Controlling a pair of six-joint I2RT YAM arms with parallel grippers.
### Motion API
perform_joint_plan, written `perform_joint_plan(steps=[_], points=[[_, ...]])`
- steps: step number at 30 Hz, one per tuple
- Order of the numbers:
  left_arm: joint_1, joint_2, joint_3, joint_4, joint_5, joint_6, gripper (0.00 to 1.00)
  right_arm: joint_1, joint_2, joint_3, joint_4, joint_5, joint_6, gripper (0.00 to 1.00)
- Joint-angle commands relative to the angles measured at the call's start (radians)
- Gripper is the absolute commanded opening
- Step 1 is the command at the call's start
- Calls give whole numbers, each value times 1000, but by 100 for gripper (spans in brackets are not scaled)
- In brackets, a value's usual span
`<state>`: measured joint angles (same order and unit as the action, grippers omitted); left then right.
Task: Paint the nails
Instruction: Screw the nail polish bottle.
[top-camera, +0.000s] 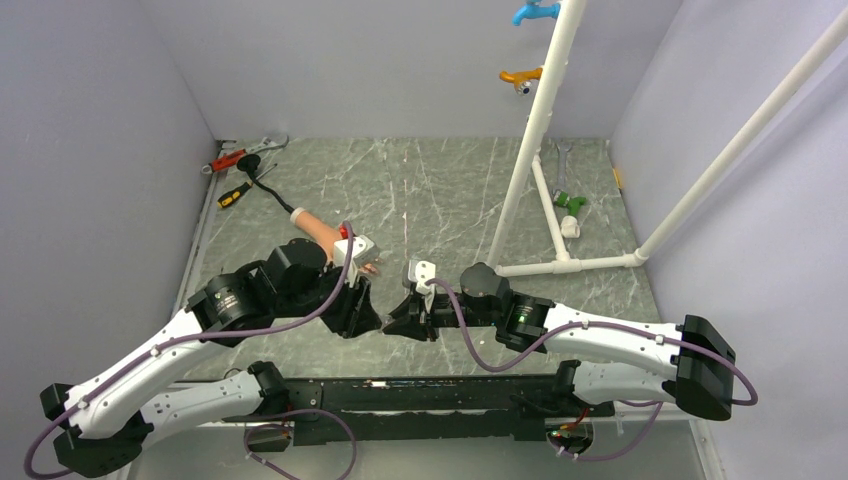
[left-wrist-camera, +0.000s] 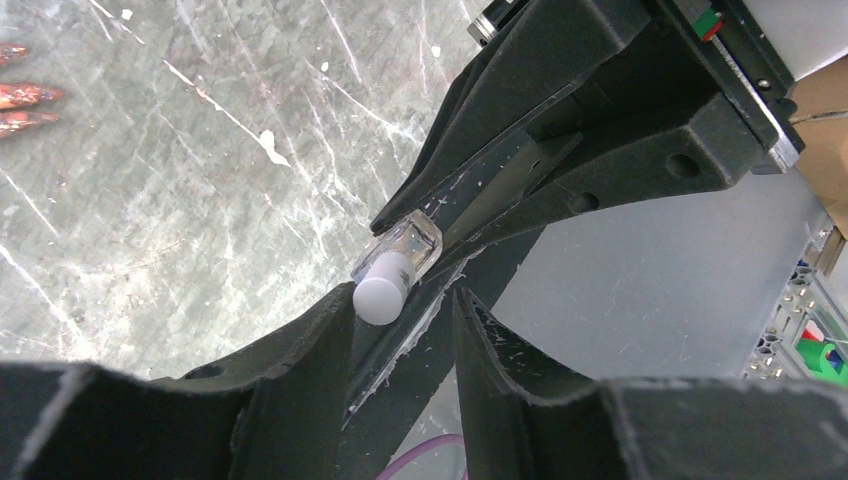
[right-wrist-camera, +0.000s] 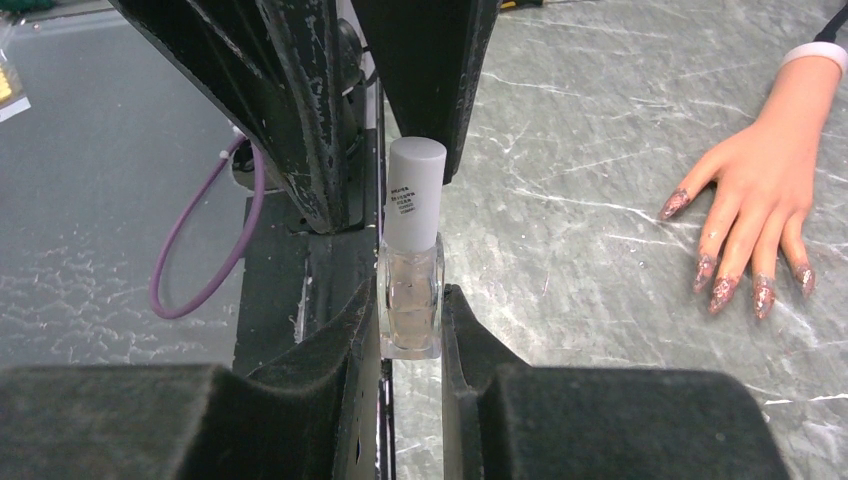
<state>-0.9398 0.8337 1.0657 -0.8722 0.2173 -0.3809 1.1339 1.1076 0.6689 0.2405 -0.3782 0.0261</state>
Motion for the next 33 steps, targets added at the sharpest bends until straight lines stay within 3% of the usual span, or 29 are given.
perform_joint_plan(steps=[1,6,17,23,29,33], points=[[-4,2,-9,61,31,-19,43,2,-10,41,49,8,-3,0],[-4,8,-25,82,46,-24,39,3,-14,38,51,9,-3,0],[-4,10,-47,101,69,-12,15,3,-25,30,58,15,-4,0],[-4,4,-52,131,148,32,1,3,-33,24,67,0,-1,0],[-4,-18,-79,200,346,157,0,1,-54,17,82,-54,4,0],[-4,-25,-75,184,403,252,0,1,-62,19,74,-117,2,0]])
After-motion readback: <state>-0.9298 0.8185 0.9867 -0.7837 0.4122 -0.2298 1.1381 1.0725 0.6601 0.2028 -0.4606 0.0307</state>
